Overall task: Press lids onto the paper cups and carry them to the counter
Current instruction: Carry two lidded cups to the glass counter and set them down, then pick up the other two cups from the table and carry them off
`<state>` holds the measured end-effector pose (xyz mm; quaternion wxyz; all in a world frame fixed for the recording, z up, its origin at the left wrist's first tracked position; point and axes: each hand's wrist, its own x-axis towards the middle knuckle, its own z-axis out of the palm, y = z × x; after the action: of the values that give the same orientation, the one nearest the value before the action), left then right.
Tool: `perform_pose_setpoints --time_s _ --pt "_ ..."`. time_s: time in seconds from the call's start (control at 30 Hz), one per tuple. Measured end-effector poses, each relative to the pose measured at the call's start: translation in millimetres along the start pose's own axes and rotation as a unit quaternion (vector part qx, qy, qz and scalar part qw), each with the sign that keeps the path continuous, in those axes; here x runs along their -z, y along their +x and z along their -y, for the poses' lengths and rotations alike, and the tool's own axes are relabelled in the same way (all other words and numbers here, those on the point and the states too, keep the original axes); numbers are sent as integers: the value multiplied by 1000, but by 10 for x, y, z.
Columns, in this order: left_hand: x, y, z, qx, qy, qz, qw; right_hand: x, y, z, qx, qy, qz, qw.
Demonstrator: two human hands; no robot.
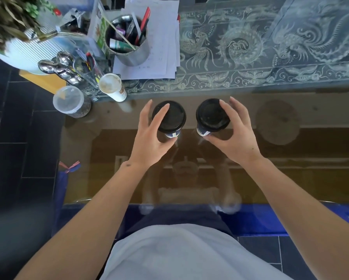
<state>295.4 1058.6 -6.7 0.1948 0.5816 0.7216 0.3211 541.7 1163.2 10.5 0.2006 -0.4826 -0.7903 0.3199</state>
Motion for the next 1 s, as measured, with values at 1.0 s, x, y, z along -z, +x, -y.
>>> perform_pose_setpoints --time_s 1.0 --pt "1047 -3091 -552 379 295 -113 870 -1212 -1682 1829 301 -106 253 914"
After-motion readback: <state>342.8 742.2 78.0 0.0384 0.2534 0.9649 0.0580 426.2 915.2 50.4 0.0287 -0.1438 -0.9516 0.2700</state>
